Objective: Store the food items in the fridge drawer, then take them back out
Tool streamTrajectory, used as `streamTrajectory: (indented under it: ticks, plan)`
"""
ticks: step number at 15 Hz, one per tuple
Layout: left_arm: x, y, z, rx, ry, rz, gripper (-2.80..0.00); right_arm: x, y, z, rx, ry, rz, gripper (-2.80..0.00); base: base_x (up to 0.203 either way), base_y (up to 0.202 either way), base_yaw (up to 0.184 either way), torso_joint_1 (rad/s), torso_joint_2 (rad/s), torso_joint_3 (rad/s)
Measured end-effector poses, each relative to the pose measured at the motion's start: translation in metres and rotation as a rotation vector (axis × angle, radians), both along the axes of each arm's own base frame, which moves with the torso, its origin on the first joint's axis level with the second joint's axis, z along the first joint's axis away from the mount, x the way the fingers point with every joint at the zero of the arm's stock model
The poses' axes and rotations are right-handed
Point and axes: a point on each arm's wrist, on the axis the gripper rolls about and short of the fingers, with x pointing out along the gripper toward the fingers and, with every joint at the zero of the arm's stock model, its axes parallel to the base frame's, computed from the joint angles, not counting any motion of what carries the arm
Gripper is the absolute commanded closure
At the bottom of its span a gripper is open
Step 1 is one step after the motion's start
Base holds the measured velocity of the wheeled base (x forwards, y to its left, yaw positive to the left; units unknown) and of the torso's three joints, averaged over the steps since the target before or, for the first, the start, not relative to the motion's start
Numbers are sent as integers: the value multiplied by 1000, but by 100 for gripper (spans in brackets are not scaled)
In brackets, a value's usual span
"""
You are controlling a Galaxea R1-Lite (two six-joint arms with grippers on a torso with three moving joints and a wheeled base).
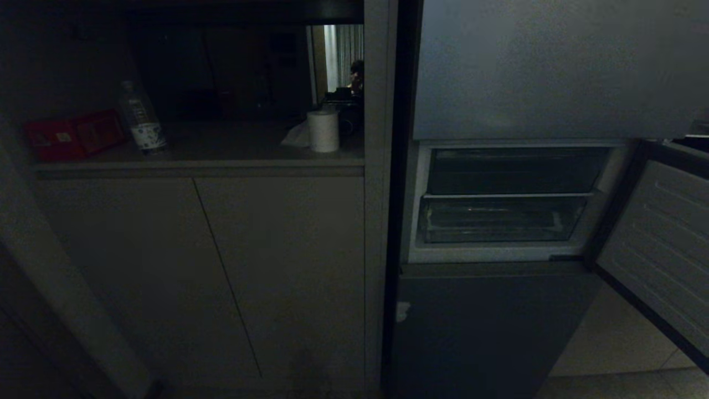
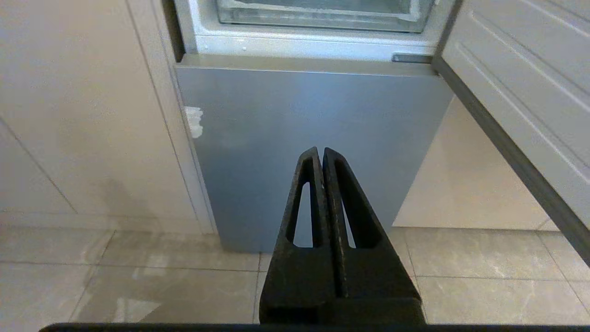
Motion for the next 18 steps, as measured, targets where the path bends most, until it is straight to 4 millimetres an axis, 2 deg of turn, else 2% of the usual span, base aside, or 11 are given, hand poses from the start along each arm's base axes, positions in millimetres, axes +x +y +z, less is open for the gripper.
streamTrajectory:
  ticks: [18]
  plan:
    - [0, 0, 0, 0, 0, 0, 0, 0, 0, 0, -1, -1, 0, 0, -2, 7, -166, 3, 3, 1]
